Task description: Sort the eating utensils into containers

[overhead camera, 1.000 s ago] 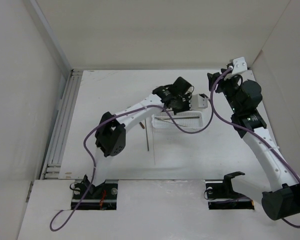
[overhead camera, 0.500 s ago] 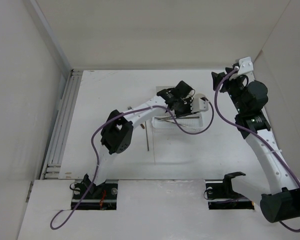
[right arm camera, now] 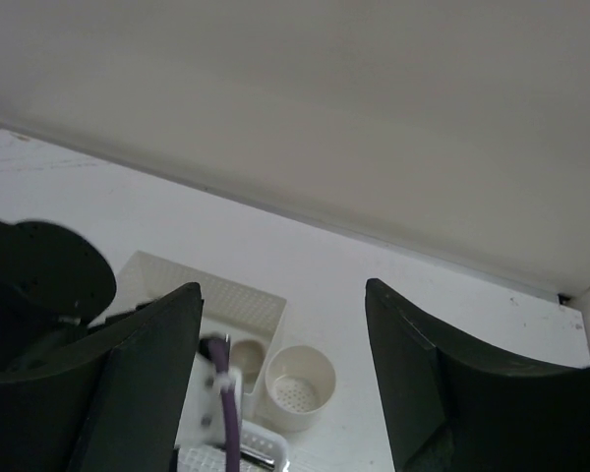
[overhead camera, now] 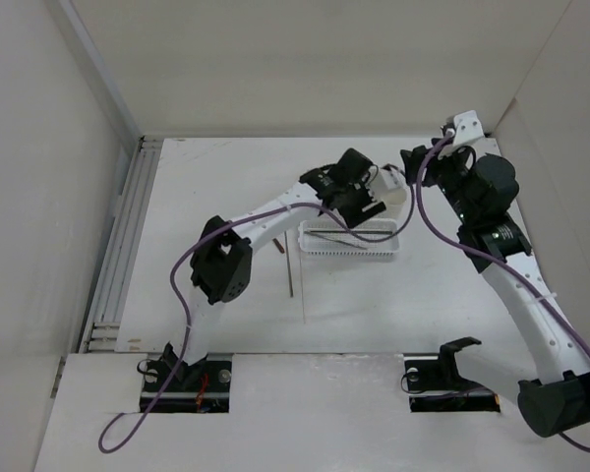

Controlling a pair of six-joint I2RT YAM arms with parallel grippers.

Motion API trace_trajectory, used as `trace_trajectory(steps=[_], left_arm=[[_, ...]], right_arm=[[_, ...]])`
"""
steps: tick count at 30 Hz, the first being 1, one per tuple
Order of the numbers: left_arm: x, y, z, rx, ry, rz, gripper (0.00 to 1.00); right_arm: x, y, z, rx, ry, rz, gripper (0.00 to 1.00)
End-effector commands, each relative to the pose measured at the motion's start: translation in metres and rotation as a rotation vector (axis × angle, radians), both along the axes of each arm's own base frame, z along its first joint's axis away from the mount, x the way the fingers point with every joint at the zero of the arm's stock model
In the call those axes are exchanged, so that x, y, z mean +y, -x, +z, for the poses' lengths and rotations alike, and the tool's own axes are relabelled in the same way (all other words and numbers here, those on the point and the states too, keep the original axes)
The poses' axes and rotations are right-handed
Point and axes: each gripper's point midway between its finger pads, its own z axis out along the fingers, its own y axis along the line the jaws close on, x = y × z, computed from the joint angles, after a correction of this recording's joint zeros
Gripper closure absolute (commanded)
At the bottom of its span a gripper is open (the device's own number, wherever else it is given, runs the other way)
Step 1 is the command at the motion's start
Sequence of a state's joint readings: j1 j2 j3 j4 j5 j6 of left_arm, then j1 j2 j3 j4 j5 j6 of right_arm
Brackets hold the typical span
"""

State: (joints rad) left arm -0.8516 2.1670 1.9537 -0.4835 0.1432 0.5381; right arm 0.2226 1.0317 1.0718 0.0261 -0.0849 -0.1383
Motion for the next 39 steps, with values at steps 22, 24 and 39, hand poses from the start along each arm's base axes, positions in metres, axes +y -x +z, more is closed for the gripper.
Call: trace_trajectory(steps=[22,24,39], left_arm=[[0.383,0.006,0.09,-0.026,0.407,1.333,0.32],[0.383,0.013,0.089,-0.034,0.441,1.341,0.32],[0.379,0.036,0.084,-0.069,0.512,1.339,0.29]], right_arm=[[0.248,0.121,-0.254,0.965,-0.014,0.097,0.45],[0.253,0.122,-0.266,0.991,-0.018,0.093,0.5],[0.266,0.112,-0.336,1.058,0.055,0.023,0.62]])
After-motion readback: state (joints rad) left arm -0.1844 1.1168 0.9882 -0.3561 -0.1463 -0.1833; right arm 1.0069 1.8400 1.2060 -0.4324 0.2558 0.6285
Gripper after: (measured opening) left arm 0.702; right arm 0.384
